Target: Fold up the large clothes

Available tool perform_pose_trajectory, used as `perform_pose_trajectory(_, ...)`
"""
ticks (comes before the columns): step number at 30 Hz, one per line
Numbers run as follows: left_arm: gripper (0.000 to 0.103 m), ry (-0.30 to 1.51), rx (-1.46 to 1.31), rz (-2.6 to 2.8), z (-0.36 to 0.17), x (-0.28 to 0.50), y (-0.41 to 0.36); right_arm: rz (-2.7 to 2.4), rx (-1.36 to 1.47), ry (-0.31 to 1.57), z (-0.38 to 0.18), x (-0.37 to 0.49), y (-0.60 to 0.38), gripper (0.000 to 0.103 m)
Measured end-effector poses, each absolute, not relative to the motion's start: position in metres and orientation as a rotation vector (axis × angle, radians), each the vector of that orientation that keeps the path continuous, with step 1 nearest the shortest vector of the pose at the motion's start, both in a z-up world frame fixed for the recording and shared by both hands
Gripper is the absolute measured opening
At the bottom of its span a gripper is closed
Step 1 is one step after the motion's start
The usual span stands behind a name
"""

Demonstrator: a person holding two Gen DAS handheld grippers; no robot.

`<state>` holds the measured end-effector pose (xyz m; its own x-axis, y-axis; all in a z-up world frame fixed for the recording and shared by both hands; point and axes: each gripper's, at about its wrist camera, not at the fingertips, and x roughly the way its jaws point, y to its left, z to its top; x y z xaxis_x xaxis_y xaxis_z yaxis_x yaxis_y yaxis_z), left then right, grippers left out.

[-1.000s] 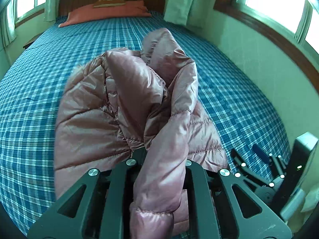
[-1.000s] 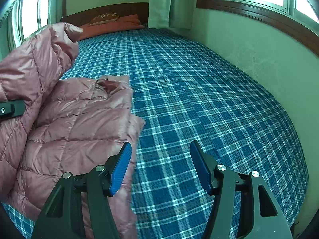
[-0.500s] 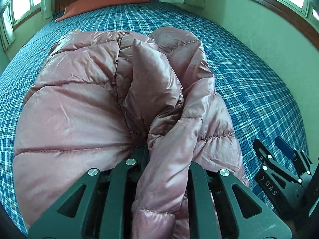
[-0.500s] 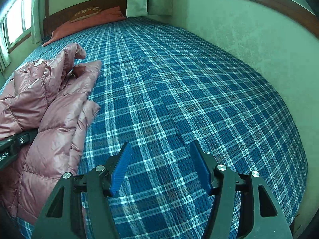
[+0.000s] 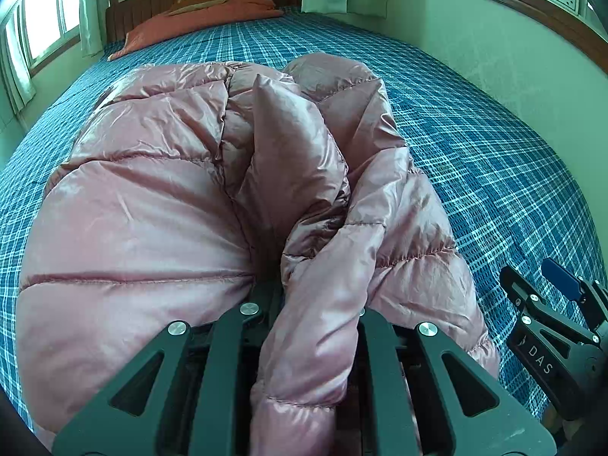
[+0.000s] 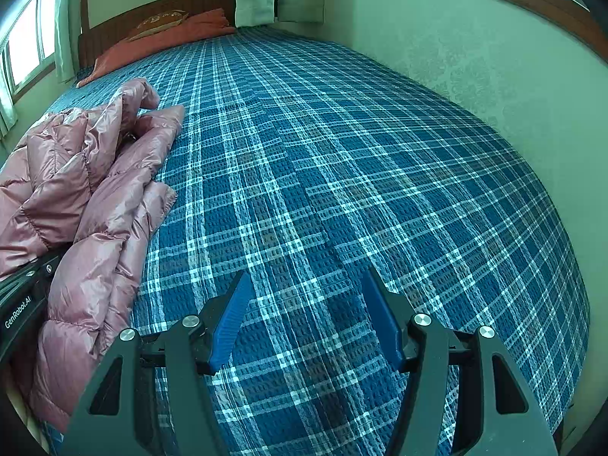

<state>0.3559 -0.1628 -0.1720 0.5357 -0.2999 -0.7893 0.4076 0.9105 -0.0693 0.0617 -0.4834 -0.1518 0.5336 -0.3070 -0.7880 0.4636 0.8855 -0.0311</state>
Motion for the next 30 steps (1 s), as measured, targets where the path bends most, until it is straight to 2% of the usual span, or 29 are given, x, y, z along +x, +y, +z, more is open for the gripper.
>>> perform_pose_trajectory(8,0.015,0.873,0.161,-0.434,-0.163,0.348,-0.167,-0.476,0.152,0.905,-0.148,0.053,-0.476,0.061)
perform_pose_trajectory(12,0.025,0.869,0.121,-0.464,-0.153,0.343,-0.16,-0.484,0.129,0.914,-0.147,0.049,-0.472,0.061)
perform_pose_trajectory(22,0.036,0.853,-0.005,-0.57,-0.117,0.316,-0.127,-0.502,0.082,0.917,-0.136,0.039,-0.46,0.061)
perform_pose_trajectory(25,0.04,0.811,-0.036,-0.603,-0.099,0.304,-0.109,-0.503,0.075,0.916,-0.132,0.038,-0.458,0.061)
perform_pose_trajectory(26,0.045,0.793,-0.041,-0.606,-0.094,0.301,-0.104,-0.503,0.072,0.914,-0.13,0.038,-0.457,0.061)
perform_pose_trajectory(30,0.048,0.762,-0.114,-0.586,-0.08,0.301,-0.063,-0.495,0.066,0.902,-0.12,0.036,-0.447,0.061)
